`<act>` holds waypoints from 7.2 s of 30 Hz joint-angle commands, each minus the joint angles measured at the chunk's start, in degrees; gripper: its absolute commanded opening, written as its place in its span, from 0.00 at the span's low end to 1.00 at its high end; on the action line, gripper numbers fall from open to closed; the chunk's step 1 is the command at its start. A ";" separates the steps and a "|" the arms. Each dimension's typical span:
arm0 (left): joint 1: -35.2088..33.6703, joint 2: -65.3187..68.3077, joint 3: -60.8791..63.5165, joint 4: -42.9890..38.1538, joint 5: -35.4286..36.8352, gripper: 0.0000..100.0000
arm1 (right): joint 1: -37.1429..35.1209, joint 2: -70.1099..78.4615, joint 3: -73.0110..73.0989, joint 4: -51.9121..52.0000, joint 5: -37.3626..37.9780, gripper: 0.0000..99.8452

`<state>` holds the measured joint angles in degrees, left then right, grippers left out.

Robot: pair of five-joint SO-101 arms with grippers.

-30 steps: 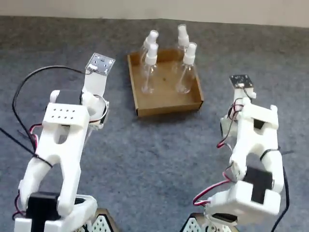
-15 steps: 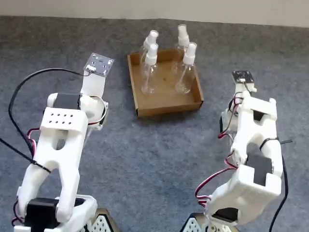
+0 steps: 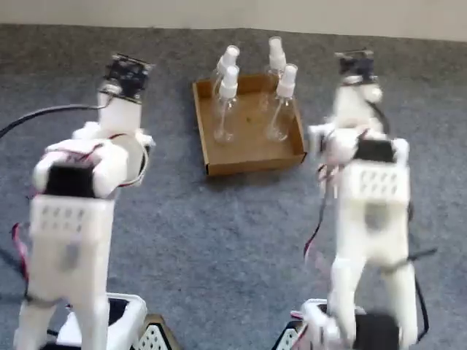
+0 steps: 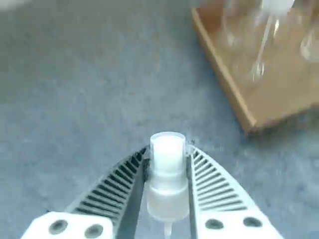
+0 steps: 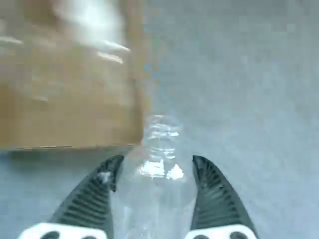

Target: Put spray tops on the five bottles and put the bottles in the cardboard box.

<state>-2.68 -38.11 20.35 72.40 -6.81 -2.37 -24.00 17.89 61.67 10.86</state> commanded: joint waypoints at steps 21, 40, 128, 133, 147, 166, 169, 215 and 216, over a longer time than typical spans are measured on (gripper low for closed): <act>28.00 -12.70 -10.77 -31.12 13.36 0.05 | -32.22 -55.43 51.74 -22.99 -6.07 0.00; 35.65 -12.70 1.80 -39.65 13.36 0.05 | -33.27 -71.96 61.14 -29.32 -8.44 0.00; 27.30 -12.00 -6.37 -15.21 5.63 0.16 | -29.93 -71.96 61.05 -39.34 -8.44 0.00; 23.69 -11.82 -3.82 -15.56 5.63 0.16 | -29.93 -71.96 60.79 -39.34 -8.44 0.00; 28.26 -12.53 4.00 -15.30 0.09 0.16 | -29.85 -71.60 60.97 -39.25 -8.18 0.00; 6.20 -34.07 31.43 -12.40 -0.09 0.18 | -26.42 -35.65 32.92 -39.87 -9.14 0.00; 7.78 -37.58 38.73 -15.82 0.18 0.25 | -27.12 -20.70 21.49 -35.56 -11.08 0.00; 3.65 -47.78 52.44 -25.93 4.84 0.26 | -16.48 -6.99 -0.04 -20.70 -6.86 0.00; 2.68 -47.78 52.44 -26.11 4.84 0.26 | -16.22 -6.99 0.04 -22.11 -6.86 0.00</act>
<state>3.38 -85.32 73.10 48.40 -1.45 -22.51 -28.84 20.97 45.76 2.95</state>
